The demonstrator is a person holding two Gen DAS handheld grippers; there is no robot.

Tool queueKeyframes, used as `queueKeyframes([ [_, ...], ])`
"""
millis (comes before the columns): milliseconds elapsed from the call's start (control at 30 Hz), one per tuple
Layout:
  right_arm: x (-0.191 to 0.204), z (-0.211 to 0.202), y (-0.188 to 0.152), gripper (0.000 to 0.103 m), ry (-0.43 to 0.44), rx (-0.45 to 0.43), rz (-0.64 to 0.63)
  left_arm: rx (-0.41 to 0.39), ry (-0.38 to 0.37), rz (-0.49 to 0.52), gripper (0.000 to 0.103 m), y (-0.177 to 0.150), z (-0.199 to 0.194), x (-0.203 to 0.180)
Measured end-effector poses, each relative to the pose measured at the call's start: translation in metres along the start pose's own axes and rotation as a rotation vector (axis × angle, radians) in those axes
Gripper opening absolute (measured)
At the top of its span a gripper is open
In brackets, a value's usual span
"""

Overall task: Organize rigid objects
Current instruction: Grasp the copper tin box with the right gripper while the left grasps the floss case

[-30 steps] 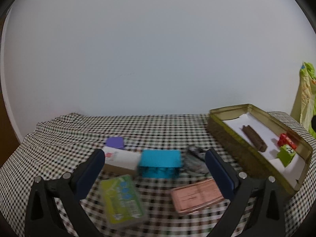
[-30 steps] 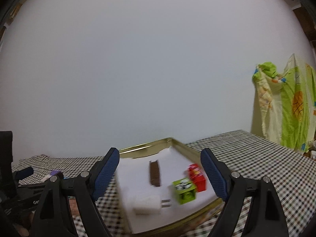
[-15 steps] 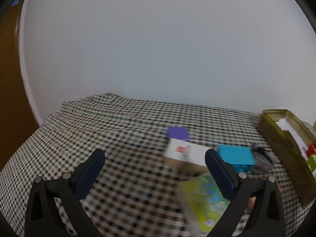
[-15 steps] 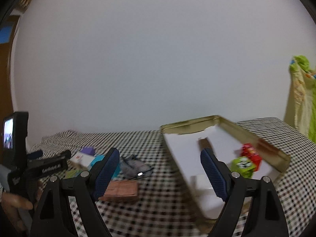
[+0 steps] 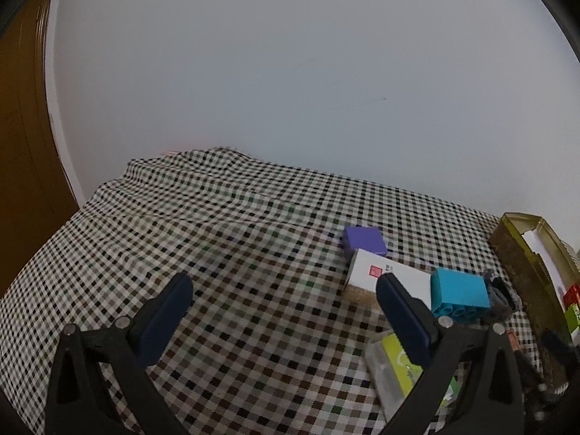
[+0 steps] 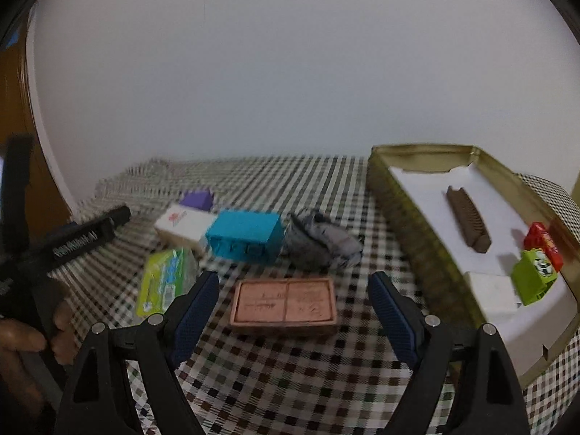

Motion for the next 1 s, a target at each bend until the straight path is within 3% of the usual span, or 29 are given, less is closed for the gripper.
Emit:
queueKeyframes([
  [233, 0.007, 0.023, -0.012, 0.086, 0.030, 0.137, 0.012, 0.039, -0.048, -0.027, 0.102, -0.001, -0.001, 0.000],
  [500, 0.019, 0.034, -0.017, 0.087, -0.049, 0.210, -0.074, 0.065, -0.052, -0.021, 0.102, -0.001, 0.003, -0.003],
  [600, 0.018, 0.030, -0.017, 0.086, -0.047, 0.211, -0.084, 0.084, -0.066, -0.022, 0.102, -0.003, 0.006, -0.006],
  [667, 0.015, 0.027, -0.016, 0.078, -0.053, 0.202, -0.075, 0.097, -0.083, -0.020, 0.102, -0.004, 0.007, -0.008],
  [867, 0.009, 0.026, -0.012, 0.078, 0.039, 0.173, -0.006, 0.119, -0.141, 0.021, 0.101, -0.010, 0.009, -0.022],
  [1000, 0.004, 0.008, -0.006, 0.078, 0.062, 0.097, 0.013, 0.144, -0.201, 0.072, 0.092, -0.016, 0.009, -0.037],
])
Point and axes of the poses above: each gripper's, at about its wrist camera, not at the fingertips, and z roughly the way its jaws point, x to its left, y to its top, the point moved 5 cm from there along z, roughly the way its jaws point
